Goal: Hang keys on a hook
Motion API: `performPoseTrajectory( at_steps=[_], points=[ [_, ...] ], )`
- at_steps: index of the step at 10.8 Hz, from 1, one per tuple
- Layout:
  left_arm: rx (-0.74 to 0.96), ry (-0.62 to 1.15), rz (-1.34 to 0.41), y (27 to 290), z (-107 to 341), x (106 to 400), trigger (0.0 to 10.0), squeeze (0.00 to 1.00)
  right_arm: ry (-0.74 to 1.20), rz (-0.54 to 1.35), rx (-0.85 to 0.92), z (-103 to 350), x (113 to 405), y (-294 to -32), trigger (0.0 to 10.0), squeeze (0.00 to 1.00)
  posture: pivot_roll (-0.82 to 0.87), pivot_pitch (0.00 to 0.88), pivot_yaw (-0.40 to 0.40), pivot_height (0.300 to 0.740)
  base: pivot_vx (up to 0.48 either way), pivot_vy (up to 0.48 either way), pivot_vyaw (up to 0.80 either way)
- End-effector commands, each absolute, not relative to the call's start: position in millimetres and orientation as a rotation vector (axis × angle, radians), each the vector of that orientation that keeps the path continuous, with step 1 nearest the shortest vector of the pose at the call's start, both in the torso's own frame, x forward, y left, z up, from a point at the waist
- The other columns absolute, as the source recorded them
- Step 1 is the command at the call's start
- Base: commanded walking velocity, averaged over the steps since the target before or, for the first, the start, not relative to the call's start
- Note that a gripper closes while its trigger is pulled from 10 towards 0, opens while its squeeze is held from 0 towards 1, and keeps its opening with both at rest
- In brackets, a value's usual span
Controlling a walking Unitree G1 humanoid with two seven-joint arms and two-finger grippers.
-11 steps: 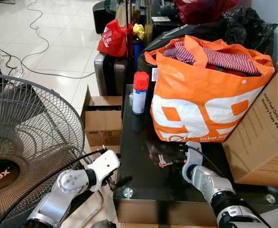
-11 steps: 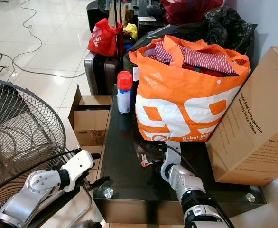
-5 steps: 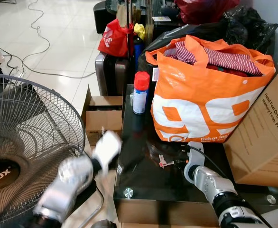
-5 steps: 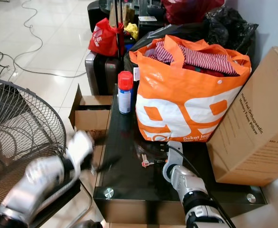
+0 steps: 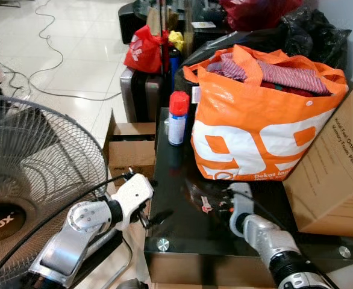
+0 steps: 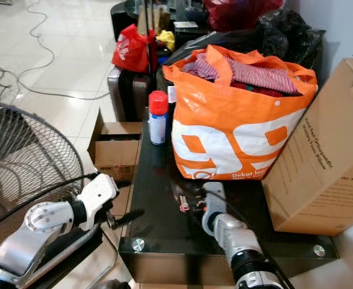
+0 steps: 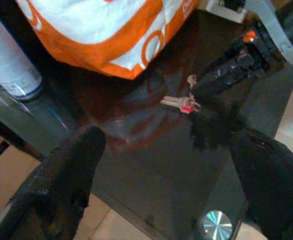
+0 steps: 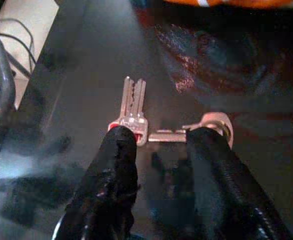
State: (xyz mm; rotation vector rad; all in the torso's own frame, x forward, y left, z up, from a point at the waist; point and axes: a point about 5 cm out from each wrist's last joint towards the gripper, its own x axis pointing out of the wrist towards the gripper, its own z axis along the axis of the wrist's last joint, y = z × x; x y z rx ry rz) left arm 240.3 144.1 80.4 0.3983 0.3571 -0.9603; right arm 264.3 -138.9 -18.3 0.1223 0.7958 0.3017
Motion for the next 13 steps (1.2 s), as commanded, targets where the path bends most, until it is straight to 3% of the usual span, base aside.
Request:
performPoseTrajectory(
  at_steps=[1, 5, 6, 9, 10, 11, 13],
  points=[
    [0.426, 0.346, -0.978, 141, 84, 239, 10.0, 0.63, 0.766, 0.293, 0.070, -16, 267, -140, 10.0, 1.00, -0.02, 0.001, -0.003, 0.740, 0.000, 0.000, 0.00],
    [0.401, 0.333, -0.997, 134, 89, 241, 10.0, 0.63, 0.794, 0.238, -0.126, -19, 270, -142, 10.0, 1.00, -0.01, 0.029, -0.003, 0.740, 0.000, 0.000, 0.00],
    [0.401, 0.334, -0.997, 134, 89, 241, 10.0, 0.63, 0.816, 0.235, -0.151, -23, 267, -143, 10.0, 0.00, -0.01, 0.031, -0.005, 0.740, 0.000, 0.000, 0.00],
    [0.396, 0.338, -0.994, 134, 87, 241, 10.0, 0.63, 0.814, 0.162, -0.123, -24, 268, -149, 9.6, 0.00, -0.01, 0.034, -0.006, 0.740, 0.000, 0.000, 0.00],
    [0.395, 0.339, -0.993, 134, 87, 241, 10.0, 0.63, 0.816, 0.142, -0.106, -24, 269, -151, 4.8, 0.00, -0.01, 0.036, -0.005, 0.740, 0.000, 0.000, 0.00],
    [0.395, 0.341, -0.994, 134, 86, 241, 10.0, 0.63, 0.820, 0.127, -0.089, -25, 269, -152, 3.7, 0.00, -0.01, 0.036, -0.005, 0.740, 0.000, 0.000, 0.00],
    [0.397, 0.348, -0.994, 135, 84, 241, 10.0, 0.63, 0.822, 0.123, -0.085, -26, 269, -153, 2.9, 0.00, -0.01, 0.037, -0.007, 0.740, 0.000, 0.000, 0.00]
  ],
)
